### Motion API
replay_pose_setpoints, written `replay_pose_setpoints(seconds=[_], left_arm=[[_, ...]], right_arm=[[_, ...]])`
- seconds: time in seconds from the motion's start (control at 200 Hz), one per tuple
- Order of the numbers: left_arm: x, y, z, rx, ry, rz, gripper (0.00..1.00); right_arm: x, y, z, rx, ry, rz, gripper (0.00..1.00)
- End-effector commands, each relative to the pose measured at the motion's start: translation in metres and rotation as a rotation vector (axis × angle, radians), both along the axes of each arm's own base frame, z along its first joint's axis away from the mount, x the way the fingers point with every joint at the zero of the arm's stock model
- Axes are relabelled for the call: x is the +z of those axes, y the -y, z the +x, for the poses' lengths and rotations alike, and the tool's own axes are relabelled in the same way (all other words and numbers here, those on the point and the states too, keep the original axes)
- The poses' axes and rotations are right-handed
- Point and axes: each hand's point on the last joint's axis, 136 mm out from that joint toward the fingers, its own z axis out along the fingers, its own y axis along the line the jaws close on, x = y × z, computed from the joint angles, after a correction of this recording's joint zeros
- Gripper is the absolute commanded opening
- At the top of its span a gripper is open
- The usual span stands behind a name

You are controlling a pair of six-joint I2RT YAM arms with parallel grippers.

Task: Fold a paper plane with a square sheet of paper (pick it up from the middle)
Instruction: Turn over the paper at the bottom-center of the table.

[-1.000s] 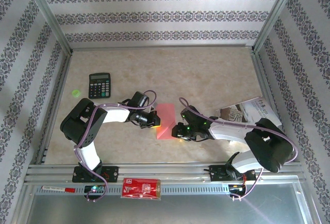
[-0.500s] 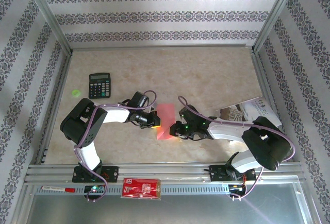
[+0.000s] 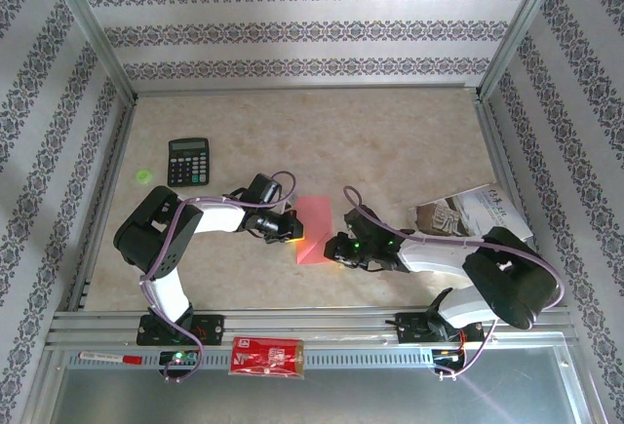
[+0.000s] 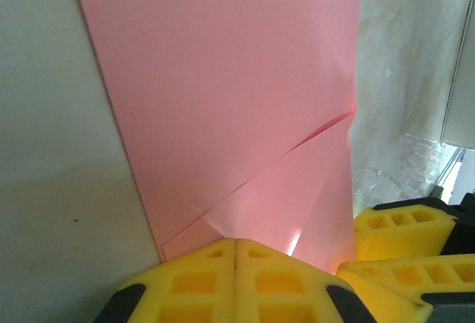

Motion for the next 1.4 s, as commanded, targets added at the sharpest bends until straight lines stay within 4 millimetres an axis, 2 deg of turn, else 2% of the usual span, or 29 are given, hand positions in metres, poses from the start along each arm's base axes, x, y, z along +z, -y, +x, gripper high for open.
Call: replay_pose_setpoints(seconds=[0.0,0.48,0.61,0.709,0.789,0.864,0.974,1.069,1.144,1.269,1.394], left_arm=[[-0.024,-0.018,-0.017,0.001,-0.068,0.081,0.00],[-0.022,-0.017,-0.016,-0.006,-0.067,0.083,0.00],[-0.016,-0.015,-0.014,0.000,-0.056,0.067,0.00],[0.002,-0.006,-0.007,0.016,-0.026,0.005,0.10],[0.027,0.002,0.004,0.039,0.014,-0.070,0.24],[0.053,0.006,0.015,0.071,0.051,-0.149,0.31],[0.083,-0.009,0.035,0.161,0.070,-0.254,0.36],[0.092,-0.034,0.047,0.236,0.075,-0.270,0.37],[0.095,-0.054,0.054,0.276,0.088,-0.232,0.37],[0.094,-0.086,0.060,0.344,0.105,-0.154,0.37],[0.095,-0.102,0.060,0.380,0.112,-0.120,0.37]], right_arm=[[0.009,0.001,0.010,-0.073,0.061,0.019,0.21],[0.014,-0.005,0.016,-0.093,0.079,0.044,0.08],[0.015,-0.002,0.017,-0.106,0.097,0.038,0.00],[0.019,0.003,0.021,-0.079,0.123,0.006,0.00],[0.029,0.009,0.027,-0.032,0.150,-0.019,0.00],[0.041,0.022,0.036,0.013,0.173,-0.057,0.00],[0.070,0.050,0.044,0.111,0.220,-0.182,0.00],[0.098,0.073,0.047,0.233,0.278,-0.367,0.00],[0.114,0.080,0.046,0.333,0.309,-0.482,0.00],[0.123,0.063,0.040,0.485,0.342,-0.592,0.00],[0.106,0.027,0.028,0.575,0.321,-0.566,0.00]])
